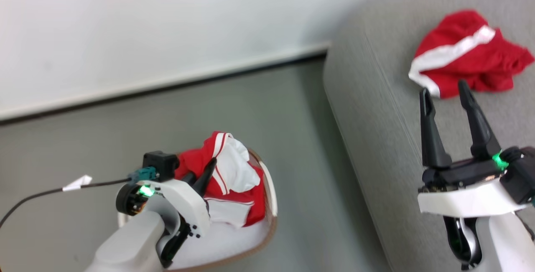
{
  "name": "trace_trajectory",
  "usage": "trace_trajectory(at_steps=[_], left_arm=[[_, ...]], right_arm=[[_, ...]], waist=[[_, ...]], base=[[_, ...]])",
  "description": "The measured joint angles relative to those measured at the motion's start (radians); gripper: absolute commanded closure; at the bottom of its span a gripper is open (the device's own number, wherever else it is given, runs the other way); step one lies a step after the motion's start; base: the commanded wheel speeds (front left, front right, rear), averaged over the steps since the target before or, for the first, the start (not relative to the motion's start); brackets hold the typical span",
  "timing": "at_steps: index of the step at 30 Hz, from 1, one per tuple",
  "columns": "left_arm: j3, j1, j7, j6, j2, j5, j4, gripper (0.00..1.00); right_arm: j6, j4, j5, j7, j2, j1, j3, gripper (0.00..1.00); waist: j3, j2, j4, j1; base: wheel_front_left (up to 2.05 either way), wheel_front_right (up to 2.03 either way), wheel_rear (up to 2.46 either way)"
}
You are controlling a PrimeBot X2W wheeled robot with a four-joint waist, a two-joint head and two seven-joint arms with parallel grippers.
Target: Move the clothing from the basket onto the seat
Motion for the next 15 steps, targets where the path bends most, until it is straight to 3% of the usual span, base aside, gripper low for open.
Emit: trace_trajectory(at_steps=[15], left_arm=[[0.227,0.130,0.000,0.017,0.004,0.235,-0.323,1.00]], right_arm=[[0.000,0.054,0.042,0.000,-0.031,0.124,0.027,0.00]], waist=[[-0.236,0.0000,0.115,-0.0002]], base=[[0.00,0.00,0.00]])
